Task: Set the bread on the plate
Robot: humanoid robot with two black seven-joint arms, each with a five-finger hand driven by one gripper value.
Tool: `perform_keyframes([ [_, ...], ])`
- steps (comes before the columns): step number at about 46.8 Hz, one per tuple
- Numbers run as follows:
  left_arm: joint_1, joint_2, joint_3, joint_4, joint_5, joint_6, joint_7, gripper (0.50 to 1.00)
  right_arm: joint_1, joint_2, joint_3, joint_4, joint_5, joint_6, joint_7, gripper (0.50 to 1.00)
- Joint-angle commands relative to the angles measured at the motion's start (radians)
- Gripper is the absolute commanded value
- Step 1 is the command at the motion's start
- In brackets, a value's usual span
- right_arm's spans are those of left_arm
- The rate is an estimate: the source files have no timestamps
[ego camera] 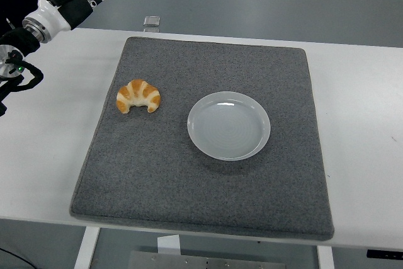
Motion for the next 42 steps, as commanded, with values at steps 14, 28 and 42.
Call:
perform_keyframes([
  [14, -0.009, 0.006, -0.001, 0.001, 0.0, 0.0, 0.0, 1.0, 0.0, 0.0, 0.0, 0.0, 0.001, 0.0, 0.0, 0.952],
  [28, -0.004, -0.002, 0.002, 0.004, 0.003, -0.003, 0.0, 1.0, 0.0, 0.0, 0.0, 0.0, 0.001, 0.0, 0.0, 0.952],
  [42, -0.009, 0.001, 0.0, 0.001, 0.106, -0.061, 0.0, 0.994, 0.0, 0.0, 0.0, 0.0, 0.001, 0.0, 0.0, 0.954],
])
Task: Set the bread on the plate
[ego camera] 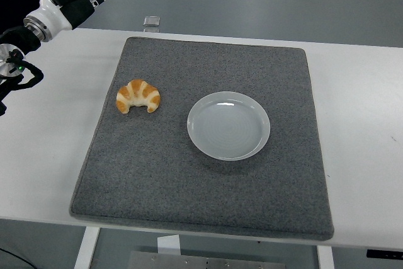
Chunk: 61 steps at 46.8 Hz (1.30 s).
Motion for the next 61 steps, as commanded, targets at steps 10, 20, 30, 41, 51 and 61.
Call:
perform_keyframes([
  [10, -0.008, 0.032, -0.011, -0.003, 0.238, -0.137, -0.009, 0.99, 0.0, 0.0, 0.0, 0.0, 0.0, 0.0, 0.0, 0.952],
  [20, 0.0, 0.067, 0.002, -0.049, 0.368, -0.136, -0.01, 0.981, 0.0, 0.0, 0.0, 0.0, 0.0, 0.0, 0.0, 0.952],
  [30, 0.006, 0.089, -0.006, -0.118, 0.608, -0.124, -0.017, 0.971, 0.0, 0.0, 0.0, 0.0, -0.001, 0.0, 0.0, 0.952],
  [41, 0.009, 0.135, 0.002, -0.193, 0.692, -0.122, -0.017, 0.943, 0.0, 0.0, 0.0, 0.0, 0.0, 0.0, 0.0, 0.952],
  [51, 0.011, 0.184, 0.0, -0.275, 0.849, -0.101, -0.027, 0.932, 0.0, 0.0, 0.0, 0.0, -0.001, 0.0, 0.0, 0.952],
  [61, 0.055, 0.207, 0.002, -0.368, 0.905, 0.072, -0.04, 0.9, 0.0, 0.0, 0.0, 0.0, 0.0, 0.0, 0.0, 0.952],
])
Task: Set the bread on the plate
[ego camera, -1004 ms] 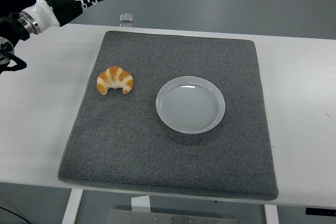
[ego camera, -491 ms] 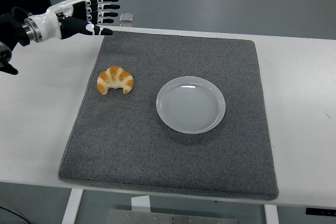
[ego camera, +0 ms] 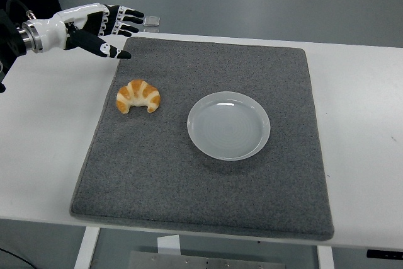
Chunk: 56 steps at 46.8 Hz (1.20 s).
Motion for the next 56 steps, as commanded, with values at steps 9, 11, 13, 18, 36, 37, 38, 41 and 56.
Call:
perform_keyframes([
  [9, 0.078, 0.004, 0.005, -0.104, 0.134, 0.199, 0.0, 0.919, 0.0, 0.0, 0.0, 0.0, -0.001, 0.0, 0.0, 0.952],
  [11, 0.078, 0.006, 0.017, -0.105, 0.139, 0.197, 0.0, 0.921, 0.0, 0.0, 0.0, 0.0, -0.001, 0.0, 0.0, 0.952],
  [13, 0.078, 0.004, 0.037, -0.105, 0.145, 0.202, 0.0, 0.919, 0.0, 0.0, 0.0, 0.0, 0.001, 0.0, 0.0, 0.952],
  [18, 0.077, 0.004, 0.077, -0.105, 0.183, 0.214, 0.0, 0.911, 0.0, 0.0, 0.0, 0.0, 0.001, 0.0, 0.0, 0.952],
  [36, 0.083, -0.017, 0.131, -0.111, 0.288, 0.386, -0.009, 0.926, 0.0, 0.0, 0.0, 0.0, -0.001, 0.0, 0.0, 0.952],
  [37, 0.083, -0.019, 0.14, -0.111, 0.294, 0.39, -0.017, 0.928, 0.0, 0.0, 0.0, 0.0, 0.001, 0.0, 0.0, 0.952],
  [38, 0.083, -0.02, 0.149, -0.111, 0.298, 0.398, -0.024, 0.932, 0.0, 0.0, 0.0, 0.0, 0.001, 0.0, 0.0, 0.952],
  [41, 0.083, -0.022, 0.178, -0.111, 0.315, 0.409, -0.055, 0.945, 0.0, 0.0, 0.0, 0.0, 0.001, 0.0, 0.0, 0.952],
  [56, 0.1, -0.057, 0.214, -0.102, 0.427, 0.467, -0.072, 0.949, 0.0, 0.0, 0.0, 0.0, -0.001, 0.0, 0.0, 0.952],
])
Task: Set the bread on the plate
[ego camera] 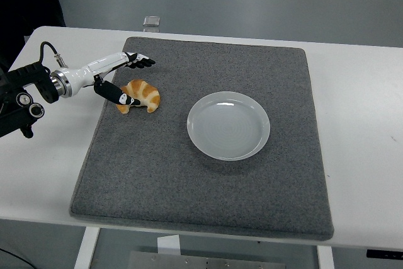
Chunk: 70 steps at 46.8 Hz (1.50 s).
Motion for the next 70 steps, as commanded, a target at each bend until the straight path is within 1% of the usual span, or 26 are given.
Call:
perform_keyframes([
  [1, 0.006, -0.011, 0.0, 0.006, 0.039, 0.027, 0.001, 0.947, 0.0, 0.0, 0.0, 0.0, 0.0, 0.0, 0.0, 0.952],
  [7, 0.023, -0.029, 0.002, 0.012, 0.087, 0.079, 0.003, 0.949, 0.0, 0.0, 0.0, 0.0, -0.001, 0.0, 0.0, 0.952],
  [10, 0.023, -0.033, 0.011, 0.021, 0.091, 0.091, 0.003, 0.949, 0.0, 0.0, 0.0, 0.0, -0.001, 0.0, 0.0, 0.952],
  [19, 0.018, -0.034, 0.029, 0.047, 0.116, 0.094, 0.004, 0.956, 0.0, 0.0, 0.0, 0.0, 0.0, 0.0, 0.0, 0.952],
  [26, 0.02, -0.071, 0.032, 0.086, 0.151, 0.094, 0.004, 0.96, 0.0, 0.0, 0.0, 0.0, -0.001, 0.0, 0.0, 0.952],
  [37, 0.017, -0.1, 0.032, 0.132, 0.162, 0.093, 0.006, 0.973, 0.0, 0.0, 0.0, 0.0, -0.001, 0.0, 0.0, 0.952],
  [39, 0.017, -0.103, 0.032, 0.132, 0.162, 0.093, 0.006, 0.977, 0.0, 0.0, 0.0, 0.0, -0.001, 0.0, 0.0, 0.952],
  [41, 0.015, -0.105, 0.032, 0.132, 0.162, 0.093, 0.006, 0.992, 0.0, 0.0, 0.0, 0.0, -0.001, 0.0, 0.0, 0.954],
  [50, 0.011, -0.103, 0.032, 0.132, 0.162, 0.093, 0.006, 0.992, 0.0, 0.0, 0.0, 0.0, -0.001, 0.0, 0.0, 0.952],
  [59, 0.012, -0.103, 0.034, 0.13, 0.162, 0.08, 0.006, 0.988, 0.0, 0.0, 0.0, 0.0, -0.001, 0.0, 0.0, 0.952],
  [63, 0.012, -0.103, 0.045, 0.129, 0.162, 0.079, 0.006, 0.967, 0.0, 0.0, 0.0, 0.0, 0.0, 0.0, 0.0, 0.952],
  [66, 0.011, -0.102, 0.058, 0.13, 0.162, 0.079, 0.006, 0.93, 0.0, 0.0, 0.0, 0.0, 0.0, 0.0, 0.0, 0.952],
  [68, 0.009, -0.102, 0.062, 0.129, 0.162, 0.079, 0.004, 0.892, 0.0, 0.0, 0.0, 0.0, 0.0, 0.0, 0.0, 0.952],
  [70, 0.01, -0.1, 0.062, 0.13, 0.162, 0.079, 0.004, 0.872, 0.0, 0.0, 0.0, 0.0, 0.0, 0.0, 0.0, 0.952],
])
